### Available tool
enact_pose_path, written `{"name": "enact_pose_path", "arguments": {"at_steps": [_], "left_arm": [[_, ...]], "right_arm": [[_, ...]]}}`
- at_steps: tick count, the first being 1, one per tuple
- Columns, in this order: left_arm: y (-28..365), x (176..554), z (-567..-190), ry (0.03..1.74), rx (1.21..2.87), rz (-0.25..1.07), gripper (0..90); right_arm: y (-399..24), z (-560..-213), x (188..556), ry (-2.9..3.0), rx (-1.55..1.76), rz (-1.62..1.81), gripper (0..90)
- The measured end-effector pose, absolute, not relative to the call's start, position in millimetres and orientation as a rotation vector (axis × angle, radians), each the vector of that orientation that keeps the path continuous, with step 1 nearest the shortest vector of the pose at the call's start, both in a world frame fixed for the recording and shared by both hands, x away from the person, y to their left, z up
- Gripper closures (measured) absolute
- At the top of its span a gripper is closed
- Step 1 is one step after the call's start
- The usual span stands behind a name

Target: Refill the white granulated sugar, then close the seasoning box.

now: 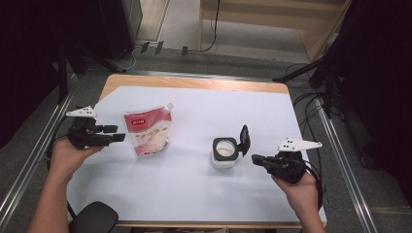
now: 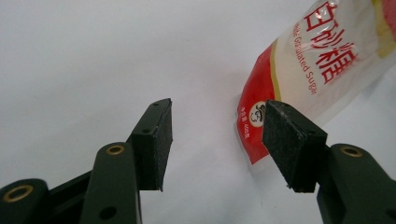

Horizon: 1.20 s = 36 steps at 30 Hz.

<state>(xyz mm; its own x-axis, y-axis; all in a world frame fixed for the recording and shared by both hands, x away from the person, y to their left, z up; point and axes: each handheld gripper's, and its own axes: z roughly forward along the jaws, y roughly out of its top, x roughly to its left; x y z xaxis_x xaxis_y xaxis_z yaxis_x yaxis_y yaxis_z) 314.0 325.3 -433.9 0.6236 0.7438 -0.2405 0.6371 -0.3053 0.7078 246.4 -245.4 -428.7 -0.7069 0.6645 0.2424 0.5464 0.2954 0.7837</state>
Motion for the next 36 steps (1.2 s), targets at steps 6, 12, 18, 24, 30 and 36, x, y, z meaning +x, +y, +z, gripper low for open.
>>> {"name": "enact_pose_path", "arguments": {"at_steps": [6, 12, 18, 24, 30, 36], "left_arm": [[320.3, 315.0, -434.3, 1.076, 2.032, 0.164, 44.4], [316.0, 315.3, -435.6, 1.065, 2.054, 0.158, 44.3], [314.0, 317.5, -436.8, 1.055, 2.072, 0.148, 44.2], [309.9, 317.6, -437.0, 1.05, 2.058, 0.151, 43.6], [305.3, 317.6, -436.8, 1.036, 2.073, 0.158, 43.4], [302.6, 317.9, -437.6, 1.037, 2.084, 0.15, 43.5]], "right_arm": [[-250.8, -430.1, 252.8, 2.365, 1.209, 1.378, 90.0], [-253.1, -429.7, 258.2, 2.314, 1.257, 1.393, 90.0], [-250.0, -429.9, 265.8, 2.282, 1.278, 1.422, 90.0], [-242.2, -433.0, 271.1, 2.285, 1.28, 1.42, 90.0], [-236.0, -433.2, 272.4, 2.258, 1.275, 1.431, 90.0], [-228.4, -434.0, 270.0, 2.269, 1.242, 1.43, 90.0]]}}
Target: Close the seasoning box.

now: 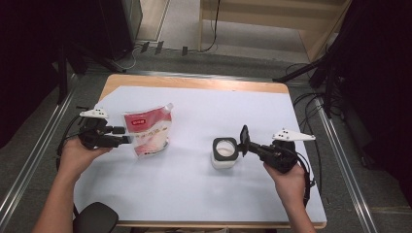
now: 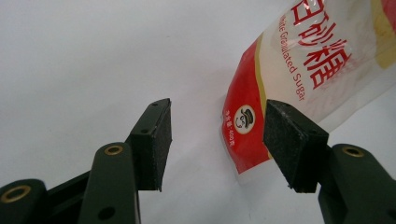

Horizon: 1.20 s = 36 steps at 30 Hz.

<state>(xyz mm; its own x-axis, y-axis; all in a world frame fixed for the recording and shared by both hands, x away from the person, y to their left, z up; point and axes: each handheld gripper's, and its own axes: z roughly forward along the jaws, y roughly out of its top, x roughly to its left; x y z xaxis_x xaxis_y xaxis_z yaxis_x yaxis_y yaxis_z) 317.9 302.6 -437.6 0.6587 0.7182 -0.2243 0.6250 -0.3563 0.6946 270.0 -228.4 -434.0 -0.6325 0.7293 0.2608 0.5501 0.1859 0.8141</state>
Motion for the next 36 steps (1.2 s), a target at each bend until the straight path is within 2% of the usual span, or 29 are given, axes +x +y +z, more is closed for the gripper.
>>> {"name": "enact_pose_path", "arguments": {"at_steps": [36], "left_arm": [[304.1, 319.5, -439.6, 1.047, 2.097, 0.134, 43.3]], "right_arm": [[-201.2, -438.6, 265.8, 2.297, 1.185, 1.441, 89.5]]}}
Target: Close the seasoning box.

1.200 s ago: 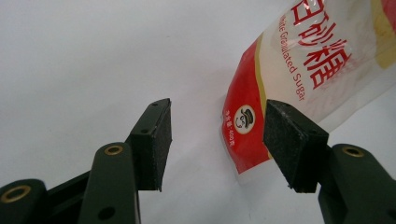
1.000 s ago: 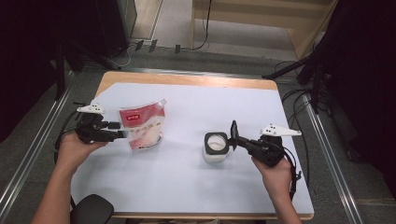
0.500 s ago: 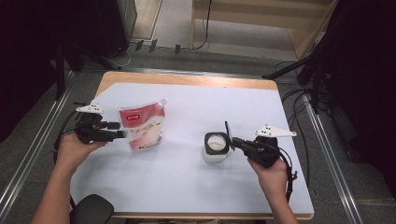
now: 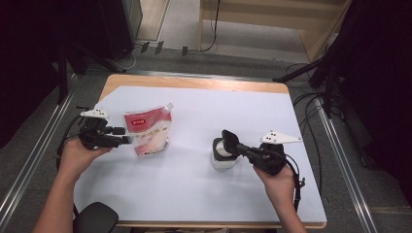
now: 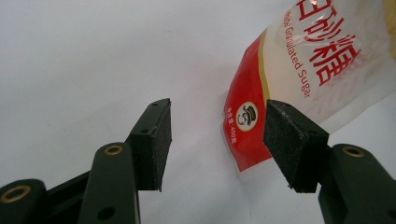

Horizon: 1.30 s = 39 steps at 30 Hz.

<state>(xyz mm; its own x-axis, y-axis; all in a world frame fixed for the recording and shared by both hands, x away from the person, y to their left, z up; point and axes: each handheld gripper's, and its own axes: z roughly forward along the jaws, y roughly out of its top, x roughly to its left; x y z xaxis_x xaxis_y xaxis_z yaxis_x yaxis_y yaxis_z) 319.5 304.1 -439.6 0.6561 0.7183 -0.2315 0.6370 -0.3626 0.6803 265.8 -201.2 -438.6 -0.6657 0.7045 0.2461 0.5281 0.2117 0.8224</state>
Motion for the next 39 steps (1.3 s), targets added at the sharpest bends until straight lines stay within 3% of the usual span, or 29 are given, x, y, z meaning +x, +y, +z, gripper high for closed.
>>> {"name": "enact_pose_path", "arguments": {"at_steps": [10, 34, 39], "left_arm": [[302.9, 319.4, -440.5, 1.048, 2.09, 0.138, 43.3], [302.2, 318.5, -441.0, 1.064, 2.092, 0.126, 43.3], [302.3, 318.9, -441.4, 1.066, 2.096, 0.133, 43.2]], "right_arm": [[-193.7, -438.6, 264.1, 2.326, 1.155, 1.433, 86.3], [-195.4, -440.3, 263.9, 2.326, 1.108, 1.45, 55.8], [-204.4, -440.2, 265.0, 2.304, 1.108, 1.456, 53.5]]}}
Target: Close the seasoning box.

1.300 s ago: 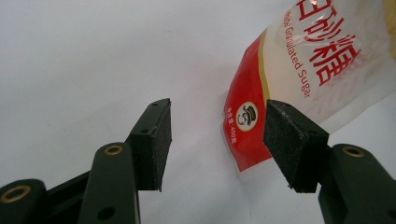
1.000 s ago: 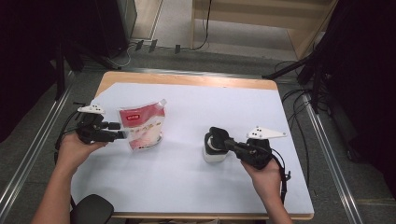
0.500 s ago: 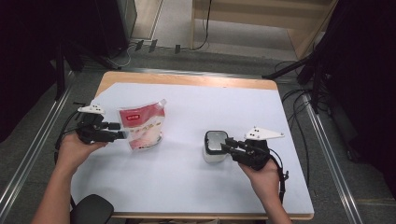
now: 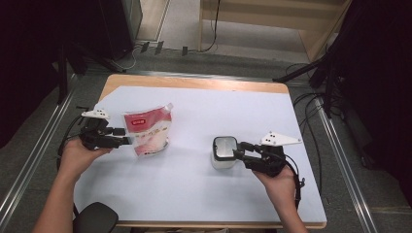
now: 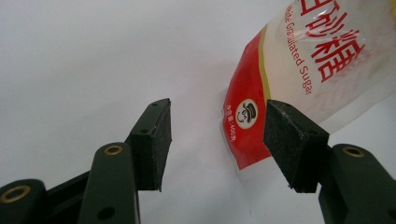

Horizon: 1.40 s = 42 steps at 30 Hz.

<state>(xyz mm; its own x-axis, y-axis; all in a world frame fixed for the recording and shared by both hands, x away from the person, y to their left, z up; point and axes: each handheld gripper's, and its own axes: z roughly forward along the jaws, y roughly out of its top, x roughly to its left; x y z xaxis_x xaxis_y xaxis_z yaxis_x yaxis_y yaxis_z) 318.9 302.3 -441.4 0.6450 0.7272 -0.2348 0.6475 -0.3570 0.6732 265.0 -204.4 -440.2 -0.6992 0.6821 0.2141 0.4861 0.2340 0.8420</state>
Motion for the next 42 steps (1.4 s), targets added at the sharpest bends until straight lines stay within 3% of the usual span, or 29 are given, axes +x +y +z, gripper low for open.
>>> {"name": "enact_pose_path", "arguments": {"at_steps": [7, 15, 42], "left_arm": [[302.4, 318.6, -441.0, 1.061, 2.099, 0.124, 43.1], [301.8, 319.0, -442.1, 1.065, 2.097, 0.127, 43.0], [301.5, 318.7, -442.5, 1.072, 2.097, 0.128, 42.4]], "right_arm": [[-218.4, -440.8, 265.5, 2.265, 1.118, 1.471, 50.6], [-236.4, -441.1, 267.8, 2.204, 1.17, 1.466, 40.1], [-272.0, -455.4, 272.4, 2.155, 1.283, 1.384, 37.1]]}}
